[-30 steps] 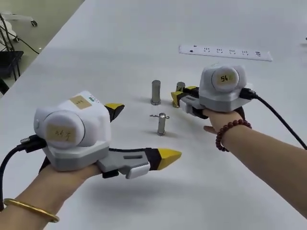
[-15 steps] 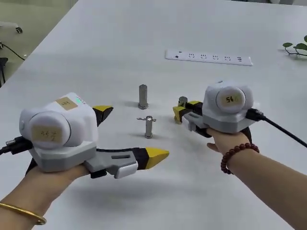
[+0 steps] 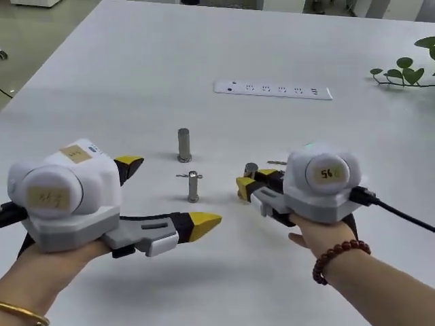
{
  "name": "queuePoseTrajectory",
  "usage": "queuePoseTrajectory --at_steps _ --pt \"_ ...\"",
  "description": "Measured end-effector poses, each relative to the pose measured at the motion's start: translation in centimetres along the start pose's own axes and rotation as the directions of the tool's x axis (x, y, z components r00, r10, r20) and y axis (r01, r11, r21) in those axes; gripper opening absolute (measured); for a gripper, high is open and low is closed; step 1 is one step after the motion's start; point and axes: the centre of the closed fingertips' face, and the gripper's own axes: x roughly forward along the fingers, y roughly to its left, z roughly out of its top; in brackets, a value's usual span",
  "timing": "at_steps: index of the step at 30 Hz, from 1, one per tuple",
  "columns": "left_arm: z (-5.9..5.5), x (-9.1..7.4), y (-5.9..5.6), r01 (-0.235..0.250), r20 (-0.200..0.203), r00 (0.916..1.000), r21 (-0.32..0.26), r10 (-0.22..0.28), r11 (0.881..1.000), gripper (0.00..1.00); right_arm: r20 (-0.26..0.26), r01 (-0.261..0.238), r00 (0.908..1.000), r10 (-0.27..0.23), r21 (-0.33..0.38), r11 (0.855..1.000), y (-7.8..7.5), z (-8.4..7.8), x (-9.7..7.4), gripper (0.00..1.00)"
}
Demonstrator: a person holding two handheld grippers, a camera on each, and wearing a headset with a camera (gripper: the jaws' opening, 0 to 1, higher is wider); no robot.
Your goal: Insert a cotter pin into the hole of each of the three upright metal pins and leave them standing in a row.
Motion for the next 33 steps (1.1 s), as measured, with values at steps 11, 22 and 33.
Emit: queuePoseTrajectory --at_steps 11,22,33 --pt "0.1 0.0 -0.2 0.004 -0.002 1.0000 0.006 -0.004 1.000 0.90 -0.005 0.001 1.0000 -0.001 0.006 1.000 2.1 -1.1 -1.3 0.08" --pt "0.2 -0.1 -0.1 0.000 0.003 1.0000 0.005 0.000 1.000 0.90 -0.020 0.003 0.9998 -0.003 -0.006 1.000 3.3 -2.1 -1.4 0.08" --pt "0.2 -0.1 -0.2 0.007 -0.003 1.0000 0.009 -0.007 1.000 0.89 -0.014 0.045 0.9989 -0.045 -0.027 0.999 3.5 -2.5 -1.7 0.08"
